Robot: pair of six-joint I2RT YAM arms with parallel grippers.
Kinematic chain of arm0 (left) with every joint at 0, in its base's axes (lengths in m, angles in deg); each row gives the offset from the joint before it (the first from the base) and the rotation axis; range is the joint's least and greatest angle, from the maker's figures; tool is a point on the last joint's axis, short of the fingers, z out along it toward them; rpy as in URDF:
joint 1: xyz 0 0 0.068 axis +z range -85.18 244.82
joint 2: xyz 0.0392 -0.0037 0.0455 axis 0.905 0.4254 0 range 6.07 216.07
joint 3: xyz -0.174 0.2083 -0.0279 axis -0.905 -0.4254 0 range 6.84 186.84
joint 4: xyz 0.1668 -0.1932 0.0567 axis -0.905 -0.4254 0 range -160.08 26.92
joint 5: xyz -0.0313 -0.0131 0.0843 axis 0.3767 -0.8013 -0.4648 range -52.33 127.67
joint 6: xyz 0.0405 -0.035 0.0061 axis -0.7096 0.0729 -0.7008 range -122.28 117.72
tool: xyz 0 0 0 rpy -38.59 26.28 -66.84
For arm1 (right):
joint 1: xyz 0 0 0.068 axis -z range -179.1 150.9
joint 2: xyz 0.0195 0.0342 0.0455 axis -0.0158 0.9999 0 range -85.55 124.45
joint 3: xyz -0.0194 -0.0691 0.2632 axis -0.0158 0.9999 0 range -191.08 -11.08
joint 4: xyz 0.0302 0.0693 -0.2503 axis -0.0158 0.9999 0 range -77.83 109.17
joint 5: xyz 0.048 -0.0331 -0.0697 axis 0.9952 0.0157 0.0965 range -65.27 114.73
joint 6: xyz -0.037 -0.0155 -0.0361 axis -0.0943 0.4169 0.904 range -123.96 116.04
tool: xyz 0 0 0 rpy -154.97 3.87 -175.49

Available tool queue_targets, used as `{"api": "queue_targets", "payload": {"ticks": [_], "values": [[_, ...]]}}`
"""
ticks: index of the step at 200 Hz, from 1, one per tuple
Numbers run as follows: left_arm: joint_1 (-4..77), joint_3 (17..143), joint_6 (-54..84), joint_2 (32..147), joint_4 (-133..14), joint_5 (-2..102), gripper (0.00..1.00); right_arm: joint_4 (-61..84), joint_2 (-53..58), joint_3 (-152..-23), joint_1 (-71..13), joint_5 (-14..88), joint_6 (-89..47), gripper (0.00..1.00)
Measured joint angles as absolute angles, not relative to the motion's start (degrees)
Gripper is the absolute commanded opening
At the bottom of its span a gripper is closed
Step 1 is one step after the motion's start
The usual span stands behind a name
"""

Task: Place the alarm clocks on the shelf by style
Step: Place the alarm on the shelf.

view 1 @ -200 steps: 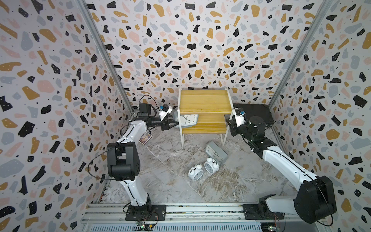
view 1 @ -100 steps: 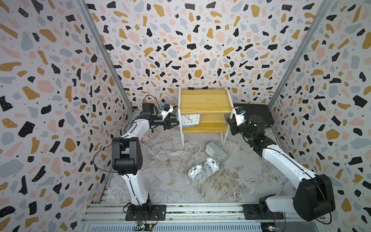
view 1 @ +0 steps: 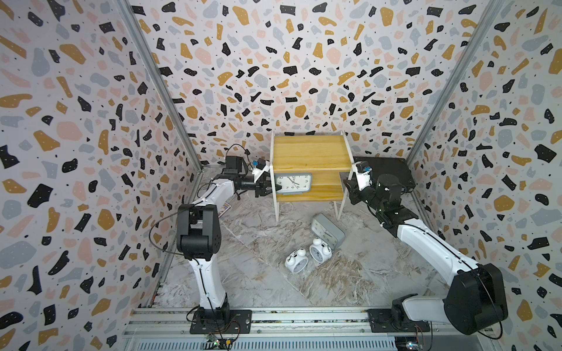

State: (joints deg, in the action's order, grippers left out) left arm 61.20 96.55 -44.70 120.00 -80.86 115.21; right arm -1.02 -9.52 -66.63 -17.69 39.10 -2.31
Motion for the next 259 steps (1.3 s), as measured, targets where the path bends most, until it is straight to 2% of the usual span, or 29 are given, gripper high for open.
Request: {"api": "queue_targets", "payload": {"ticks": [32,72,164,259], "values": [[60.92,96.77,-44.68,120.39,-80.81,115.34,0.21,-1.02,-9.52,-66.63,-17.69,39.08,-2.31,0.18],[60.88,98.3,-44.46,121.81,-80.77,115.84,0.28,-1.02,-9.52,-66.63,-17.69,39.08,-2.31,0.18],[60.77,98.74,-43.67,122.88,-80.57,116.61,0.59,-1.02,-9.52,-66.63,-17.69,39.06,-1.94,0.19],[60.57,98.74,-43.47,122.88,-80.33,113.29,0.59,-0.98,-9.54,-66.63,-17.69,39.1,-1.37,0.19]]}}
